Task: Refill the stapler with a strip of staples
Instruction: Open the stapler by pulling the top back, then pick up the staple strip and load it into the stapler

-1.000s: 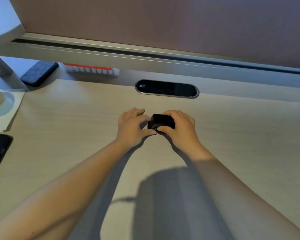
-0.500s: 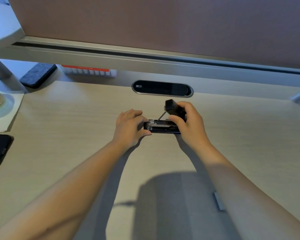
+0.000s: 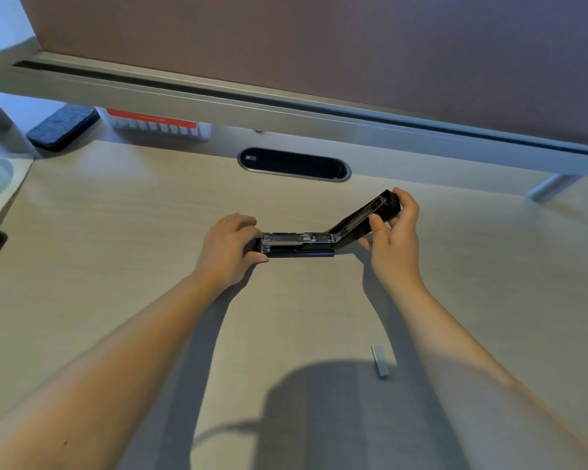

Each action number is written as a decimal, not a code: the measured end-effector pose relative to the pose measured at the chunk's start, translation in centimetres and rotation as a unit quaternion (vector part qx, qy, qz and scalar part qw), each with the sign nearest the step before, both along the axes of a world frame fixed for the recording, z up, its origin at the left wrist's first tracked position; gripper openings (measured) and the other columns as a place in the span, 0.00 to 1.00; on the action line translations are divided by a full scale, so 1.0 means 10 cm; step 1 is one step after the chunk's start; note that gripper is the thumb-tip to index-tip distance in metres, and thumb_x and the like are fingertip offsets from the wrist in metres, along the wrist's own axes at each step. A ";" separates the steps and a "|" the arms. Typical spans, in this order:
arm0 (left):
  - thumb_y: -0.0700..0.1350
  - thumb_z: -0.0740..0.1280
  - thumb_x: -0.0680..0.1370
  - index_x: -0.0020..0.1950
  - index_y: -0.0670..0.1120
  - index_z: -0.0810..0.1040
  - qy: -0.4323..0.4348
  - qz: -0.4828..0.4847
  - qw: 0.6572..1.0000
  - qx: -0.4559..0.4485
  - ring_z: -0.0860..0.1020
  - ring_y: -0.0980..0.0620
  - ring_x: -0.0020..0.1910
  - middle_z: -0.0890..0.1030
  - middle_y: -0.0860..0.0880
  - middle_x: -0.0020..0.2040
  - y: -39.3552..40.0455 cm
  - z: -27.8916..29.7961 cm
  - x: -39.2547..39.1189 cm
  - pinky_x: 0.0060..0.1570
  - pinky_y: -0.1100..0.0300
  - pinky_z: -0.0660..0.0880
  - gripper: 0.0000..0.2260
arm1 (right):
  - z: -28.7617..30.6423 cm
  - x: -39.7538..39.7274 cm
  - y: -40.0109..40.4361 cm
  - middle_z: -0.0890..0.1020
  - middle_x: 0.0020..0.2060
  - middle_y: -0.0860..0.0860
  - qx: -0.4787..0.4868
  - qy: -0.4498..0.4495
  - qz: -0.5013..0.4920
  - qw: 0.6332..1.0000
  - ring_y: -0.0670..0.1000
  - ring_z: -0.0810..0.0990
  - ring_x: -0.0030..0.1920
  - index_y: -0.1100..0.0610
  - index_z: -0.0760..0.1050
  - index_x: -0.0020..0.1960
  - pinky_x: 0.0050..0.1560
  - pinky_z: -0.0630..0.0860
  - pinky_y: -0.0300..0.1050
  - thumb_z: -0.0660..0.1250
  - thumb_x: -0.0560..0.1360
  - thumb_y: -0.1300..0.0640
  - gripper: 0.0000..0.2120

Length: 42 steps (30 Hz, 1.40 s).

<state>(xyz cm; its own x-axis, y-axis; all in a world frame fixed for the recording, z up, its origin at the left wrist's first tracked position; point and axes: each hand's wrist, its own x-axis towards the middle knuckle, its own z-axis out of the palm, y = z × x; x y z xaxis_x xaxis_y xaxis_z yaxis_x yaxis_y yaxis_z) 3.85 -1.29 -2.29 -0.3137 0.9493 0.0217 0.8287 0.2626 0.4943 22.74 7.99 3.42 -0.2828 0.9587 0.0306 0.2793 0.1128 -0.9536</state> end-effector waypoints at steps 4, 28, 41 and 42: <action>0.45 0.70 0.68 0.53 0.39 0.77 -0.012 0.012 1.000 -0.008 0.67 0.40 0.65 0.73 0.40 0.64 -0.10 -0.02 0.09 0.64 0.50 0.64 0.16 | -0.09 0.15 0.02 0.68 0.54 0.52 -0.045 0.044 -0.046 0.997 0.51 0.74 0.52 0.55 0.57 0.64 0.48 0.80 0.44 0.54 0.76 0.66 0.18; 0.46 0.66 0.72 0.54 0.39 0.75 0.024 0.000 0.997 0.071 0.72 0.39 0.55 0.76 0.37 0.55 -0.29 -0.25 0.53 0.56 0.45 0.69 0.14 | -0.77 1.15 -0.98 0.73 0.61 0.58 0.163 -0.330 0.042 0.929 0.58 0.71 0.61 0.62 0.65 0.60 0.62 0.70 0.55 0.69 0.65 0.42 0.33; 0.46 0.68 0.71 0.54 0.40 0.75 -0.015 0.024 0.997 0.071 0.72 0.39 0.55 0.76 0.37 0.56 -0.81 -0.19 0.86 0.57 0.44 0.70 0.15 | -0.73 1.17 -1.33 0.77 0.51 0.57 0.243 -0.239 0.063 0.938 0.52 0.72 0.50 0.61 0.75 0.50 0.45 0.64 0.41 0.61 0.74 0.58 0.09; 0.46 0.67 0.71 0.54 0.40 0.75 -0.012 0.024 0.997 0.069 0.72 0.39 0.55 0.76 0.37 0.56 -0.88 -0.18 0.88 0.57 0.45 0.70 0.15 | -0.70 1.16 -1.39 0.77 0.50 0.55 0.250 -0.221 0.076 0.940 0.50 0.70 0.49 0.61 0.75 0.50 0.44 0.62 0.38 0.61 0.74 0.58 0.09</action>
